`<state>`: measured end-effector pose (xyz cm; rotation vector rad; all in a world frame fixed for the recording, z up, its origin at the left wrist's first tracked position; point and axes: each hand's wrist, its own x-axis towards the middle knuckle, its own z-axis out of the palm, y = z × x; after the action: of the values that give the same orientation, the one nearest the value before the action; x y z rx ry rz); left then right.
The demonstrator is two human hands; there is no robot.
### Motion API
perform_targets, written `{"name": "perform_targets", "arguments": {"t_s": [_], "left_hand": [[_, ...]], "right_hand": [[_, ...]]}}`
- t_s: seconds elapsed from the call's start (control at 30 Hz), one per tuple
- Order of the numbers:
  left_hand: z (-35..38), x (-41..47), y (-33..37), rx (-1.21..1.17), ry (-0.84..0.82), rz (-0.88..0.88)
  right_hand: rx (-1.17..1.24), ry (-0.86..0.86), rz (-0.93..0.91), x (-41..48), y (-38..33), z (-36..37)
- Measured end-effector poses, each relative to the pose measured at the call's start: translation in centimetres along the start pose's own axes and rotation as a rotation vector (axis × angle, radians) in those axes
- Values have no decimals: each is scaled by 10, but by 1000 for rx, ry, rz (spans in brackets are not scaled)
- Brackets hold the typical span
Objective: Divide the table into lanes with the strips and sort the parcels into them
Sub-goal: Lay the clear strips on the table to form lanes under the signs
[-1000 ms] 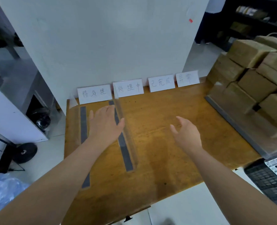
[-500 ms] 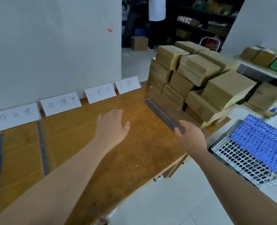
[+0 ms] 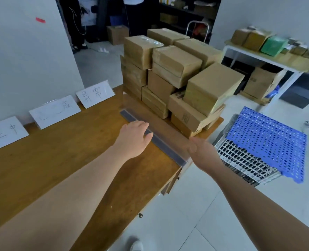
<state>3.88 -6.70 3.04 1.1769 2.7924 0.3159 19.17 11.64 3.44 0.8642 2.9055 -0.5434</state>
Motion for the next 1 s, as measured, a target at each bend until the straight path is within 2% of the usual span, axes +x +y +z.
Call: {"name": "perform_targets", "arguments": {"t_s": [0.33, 0.53, 0.73, 0.9, 1.0], "left_hand": [[49, 100, 1, 161, -192, 145], [72, 109, -17, 226, -293, 176], [72, 107, -18, 161, -139, 168], [82, 105, -10, 225, -209, 149], [83, 98, -10, 290, -237, 133]], "right_hand": [[52, -126, 53, 48, 14, 20], [147, -152, 60, 62, 23, 28], [129, -160, -26, 70, 35, 23], [278, -153, -59, 73, 43, 22], [267, -140, -146, 71, 44, 15]]}}
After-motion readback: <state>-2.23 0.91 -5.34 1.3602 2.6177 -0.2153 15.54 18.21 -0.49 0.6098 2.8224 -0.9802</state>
